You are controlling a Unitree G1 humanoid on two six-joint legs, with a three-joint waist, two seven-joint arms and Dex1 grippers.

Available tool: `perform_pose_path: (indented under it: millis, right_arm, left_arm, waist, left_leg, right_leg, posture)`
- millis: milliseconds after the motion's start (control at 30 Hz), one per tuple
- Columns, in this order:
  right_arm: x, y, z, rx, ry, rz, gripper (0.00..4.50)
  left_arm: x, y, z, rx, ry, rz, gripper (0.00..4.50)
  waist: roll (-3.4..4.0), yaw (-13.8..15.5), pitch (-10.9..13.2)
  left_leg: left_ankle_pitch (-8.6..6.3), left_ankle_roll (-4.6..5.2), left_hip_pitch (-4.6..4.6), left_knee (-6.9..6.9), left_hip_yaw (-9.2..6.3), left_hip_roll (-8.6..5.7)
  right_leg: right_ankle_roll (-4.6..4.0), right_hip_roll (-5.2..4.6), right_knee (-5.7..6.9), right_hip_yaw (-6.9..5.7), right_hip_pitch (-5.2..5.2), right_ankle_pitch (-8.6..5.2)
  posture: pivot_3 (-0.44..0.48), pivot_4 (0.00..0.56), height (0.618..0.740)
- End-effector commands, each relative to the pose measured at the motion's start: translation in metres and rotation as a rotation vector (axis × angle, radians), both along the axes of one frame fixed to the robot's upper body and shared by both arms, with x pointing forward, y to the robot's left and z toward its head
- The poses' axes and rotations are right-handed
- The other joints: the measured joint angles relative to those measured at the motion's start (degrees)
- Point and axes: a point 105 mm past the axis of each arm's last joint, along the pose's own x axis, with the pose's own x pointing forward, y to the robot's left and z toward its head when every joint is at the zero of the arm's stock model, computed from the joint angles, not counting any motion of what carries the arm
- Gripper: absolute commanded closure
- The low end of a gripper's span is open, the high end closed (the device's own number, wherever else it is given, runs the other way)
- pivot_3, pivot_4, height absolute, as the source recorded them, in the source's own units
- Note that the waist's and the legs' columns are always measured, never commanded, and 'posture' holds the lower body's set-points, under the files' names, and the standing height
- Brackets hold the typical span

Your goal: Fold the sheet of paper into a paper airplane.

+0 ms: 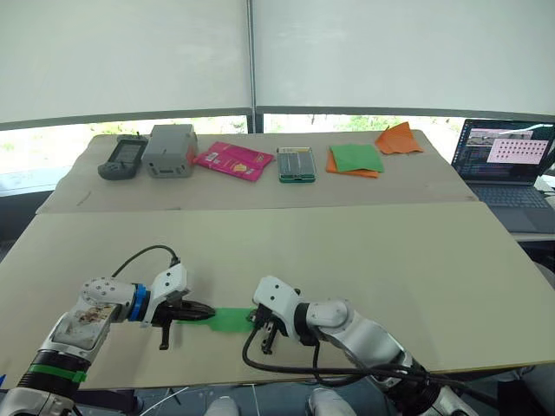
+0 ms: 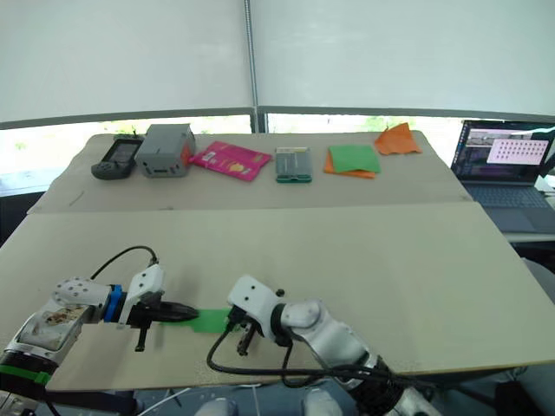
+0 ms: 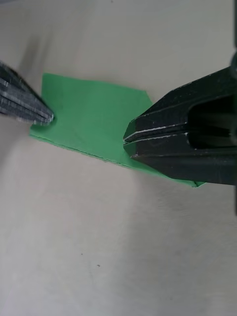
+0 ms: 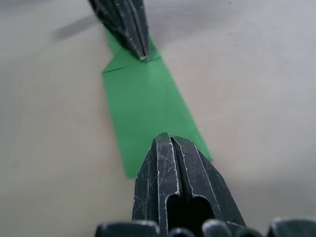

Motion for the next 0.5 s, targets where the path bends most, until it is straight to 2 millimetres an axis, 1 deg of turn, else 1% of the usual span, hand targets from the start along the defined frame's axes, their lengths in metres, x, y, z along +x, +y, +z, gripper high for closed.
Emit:
perform_pose_path:
  millis: [33, 167, 233, 267, 400, 500]
  right_arm:
    - [0.013, 0.009, 0.009, 0.005, -0.013, -0.01, 4.45]
    - [0.019, 0.02, 0.001, -0.033, -0.018, 0.018, 4.45]
    - [0.021, 0.023, -0.002, -0.043, -0.017, 0.025, 4.45]
    - [0.021, 0.025, -0.002, -0.04, -0.016, 0.029, 4.45]
    - [0.015, 0.03, 0.004, -0.005, -0.02, 0.071, 4.45]
    - [0.01, 0.031, 0.002, -0.012, -0.019, 0.095, 4.45]
  left_arm:
    - [-0.006, 0.005, -0.021, 0.057, 0.061, 0.025, 4.5]
    - [-0.006, 0.003, -0.021, 0.052, 0.061, 0.027, 4.5]
    - [-0.006, 0.003, -0.02, 0.049, 0.062, 0.028, 4.5]
    - [-0.006, 0.003, -0.021, 0.05, 0.061, 0.028, 4.5]
    - [-0.006, 0.004, -0.021, 0.055, 0.06, 0.032, 4.5]
    - [-0.006, 0.004, -0.022, 0.057, 0.061, 0.034, 4.5]
  waist:
    - [0.07, 0.24, 0.07]
    - [0.13, 0.26, 0.03]
    - [0.17, 0.21, 0.01]
    - [0.18, 0.2, 0.01]
    - [0.18, 0.12, 0.01]
    - [0.18, 0.11, 0.01]
  left_leg:
    - [0.01, 0.01, -0.05, 0.01, 0.01, -0.02]
    - [0.03, 0.05, -0.07, 0.03, 0.04, -0.03]
    - [0.22, 0.37, -0.05, 0.03, 0.04, -0.03]
    - [0.22, 0.37, -0.04, 0.02, 0.03, -0.02]
    - [0.19, 0.31, -0.04, 0.02, 0.03, -0.02]
    - [0.18, 0.3, -0.04, 0.02, 0.03, -0.02]
  right_leg:
    - [0.0, -0.01, 0.01, 0.01, 0.0, 0.0]
    - [0.01, 0.0, 0.04, 0.03, 0.02, 0.01]
    - [0.01, 0.02, 0.08, 0.02, 0.04, 0.02]
    - [0.02, 0.03, 0.08, 0.02, 0.04, 0.02]
    - [0.02, 0.03, 0.07, 0.02, 0.05, 0.02]
    - [0.02, 0.02, 0.08, 0.03, 0.04, 0.02]
  posture:
    - [0.0, 0.15, 0.74]
    - [0.0, 0.15, 0.74]
    - [0.0, 0.15, 0.74]
    - [0.0, 0.15, 0.74]
    - [0.0, 0.15, 0.74]
    - [0.0, 0.15, 0.74]
